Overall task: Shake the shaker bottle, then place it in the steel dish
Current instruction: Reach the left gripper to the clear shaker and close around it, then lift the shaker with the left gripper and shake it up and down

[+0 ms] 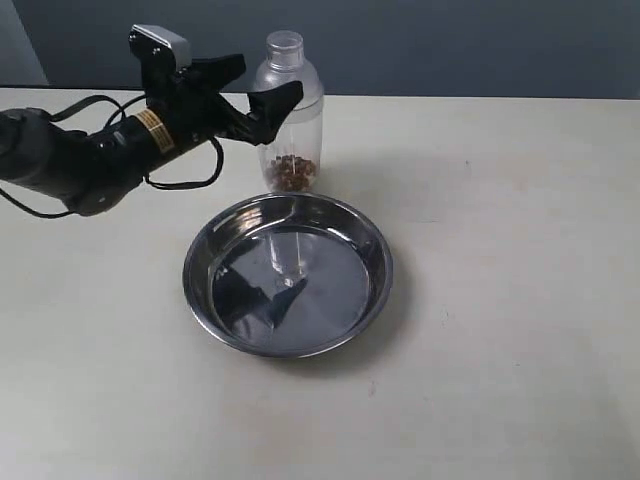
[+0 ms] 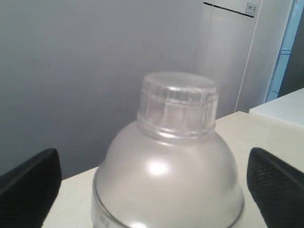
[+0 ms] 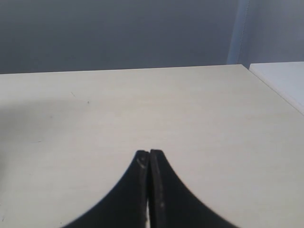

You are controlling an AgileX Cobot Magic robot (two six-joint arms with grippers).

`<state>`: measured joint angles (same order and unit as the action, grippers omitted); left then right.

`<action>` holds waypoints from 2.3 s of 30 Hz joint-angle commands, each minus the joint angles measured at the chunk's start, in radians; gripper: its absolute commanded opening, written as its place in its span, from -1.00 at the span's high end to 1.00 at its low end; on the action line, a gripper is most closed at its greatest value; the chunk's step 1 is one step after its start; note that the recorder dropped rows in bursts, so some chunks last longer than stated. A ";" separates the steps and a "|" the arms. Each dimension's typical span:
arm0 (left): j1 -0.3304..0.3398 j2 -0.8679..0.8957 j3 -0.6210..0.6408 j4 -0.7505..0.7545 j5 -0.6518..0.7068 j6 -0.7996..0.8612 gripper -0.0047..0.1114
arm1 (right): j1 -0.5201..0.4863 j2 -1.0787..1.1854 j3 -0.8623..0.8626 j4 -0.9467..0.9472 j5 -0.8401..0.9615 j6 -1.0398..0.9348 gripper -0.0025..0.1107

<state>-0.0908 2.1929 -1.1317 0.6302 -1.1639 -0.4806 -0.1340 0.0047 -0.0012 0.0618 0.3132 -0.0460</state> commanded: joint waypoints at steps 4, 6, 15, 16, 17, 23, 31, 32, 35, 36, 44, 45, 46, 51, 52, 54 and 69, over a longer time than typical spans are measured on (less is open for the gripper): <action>-0.014 0.147 -0.112 0.066 -0.049 -0.054 -0.89 | -0.006 -0.005 0.001 -0.001 -0.008 -0.003 0.97; -0.023 0.179 -0.146 0.079 -0.039 -0.058 -0.89 | -0.006 -0.005 0.001 -0.001 -0.008 -0.003 0.97; -0.044 0.239 -0.224 0.078 0.035 -0.058 -0.89 | -0.006 -0.005 0.001 -0.001 -0.008 -0.003 0.97; -0.044 0.239 -0.226 0.070 0.051 -0.058 -0.89 | -0.006 -0.005 0.001 -0.001 -0.008 -0.003 0.97; -0.044 0.239 -0.231 0.060 0.070 -0.058 -0.89 | -0.006 -0.005 0.001 -0.001 -0.008 -0.003 0.97; -0.044 0.239 -0.234 0.018 0.095 -0.056 -0.78 | -0.006 -0.005 0.001 -0.001 -0.008 -0.003 0.97; -0.044 0.239 -0.234 0.072 0.025 -0.053 0.27 | -0.006 -0.005 0.001 -0.001 -0.008 -0.003 0.97; -0.044 0.239 -0.234 0.085 0.016 -0.053 0.46 | -0.006 -0.005 0.001 -0.001 -0.008 -0.003 0.97; -0.044 0.239 -0.234 0.103 0.019 -0.067 0.92 | -0.006 -0.005 0.001 -0.001 -0.008 -0.003 0.97; -0.044 0.239 -0.234 0.114 0.020 -0.076 0.91 | -0.006 -0.005 0.001 -0.001 -0.008 -0.003 0.97; -0.038 0.114 -0.234 0.060 0.026 -0.146 0.91 | -0.006 -0.005 0.001 -0.001 -0.008 -0.003 0.97; -0.035 0.063 -0.234 0.072 0.045 -0.146 0.91 | -0.006 -0.005 0.001 -0.001 -0.008 -0.003 0.97; -0.035 0.016 -0.234 0.083 0.082 -0.148 0.91 | -0.006 -0.005 0.001 -0.001 -0.008 -0.003 0.97; -0.031 -0.303 -0.234 0.223 0.340 -0.297 0.91 | -0.006 -0.005 0.001 -0.001 -0.008 -0.003 0.97; -0.031 -0.364 -0.232 0.274 0.378 -0.363 0.91 | -0.006 -0.005 0.001 -0.001 -0.008 -0.003 0.97; -0.031 -0.461 -0.206 0.422 0.435 -0.542 0.91 | -0.006 -0.005 0.001 -0.001 -0.008 -0.003 0.97; -0.182 -0.603 0.210 0.467 0.684 -0.601 0.91 | -0.006 -0.005 0.001 -0.001 -0.008 -0.003 0.97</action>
<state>-0.2278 1.5873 -1.0211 1.1470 -0.5359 -1.0979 -0.1340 0.0047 -0.0012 0.0618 0.3132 -0.0460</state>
